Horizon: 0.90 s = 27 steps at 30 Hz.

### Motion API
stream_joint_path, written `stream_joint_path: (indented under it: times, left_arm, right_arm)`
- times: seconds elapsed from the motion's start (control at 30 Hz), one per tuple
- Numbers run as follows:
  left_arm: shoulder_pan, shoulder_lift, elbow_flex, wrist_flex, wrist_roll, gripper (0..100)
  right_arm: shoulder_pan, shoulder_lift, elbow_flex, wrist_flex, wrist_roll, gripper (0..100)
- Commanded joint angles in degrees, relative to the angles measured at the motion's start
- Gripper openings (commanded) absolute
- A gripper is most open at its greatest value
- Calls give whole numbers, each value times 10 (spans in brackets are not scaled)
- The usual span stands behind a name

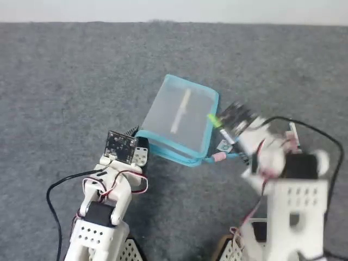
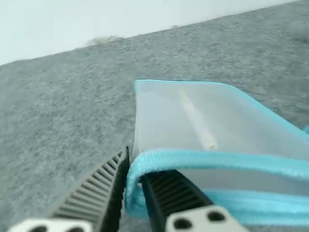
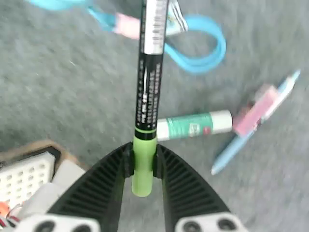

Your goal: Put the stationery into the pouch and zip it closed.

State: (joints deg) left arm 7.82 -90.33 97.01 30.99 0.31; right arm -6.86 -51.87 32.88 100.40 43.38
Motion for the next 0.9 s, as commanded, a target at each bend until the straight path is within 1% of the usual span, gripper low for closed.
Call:
stream_joint_path:
  times: [0.0,0.13,0.33,0.57,0.73,0.87]
  left_arm:
    - [-37,-6,-41,-4,15,11]
    - [-48,-6,-42,-5,16,11]
    - [-47,-6,-43,-5,16,11]
    - [-47,-6,-43,-5,16,11]
    - [-42,-6,-41,-5,14,11]
    - [-41,-7,-39,-4,13,11]
  right_arm:
    - [-81,-29,20,24,-17,6]
    - [-152,-4,36,23,-21,6]
    - [-197,92,33,20,-56,6]
    - [-201,174,-7,19,-93,6]
    - [-200,231,-49,13,-187,6]
    - [-190,301,-111,19,-231,6]
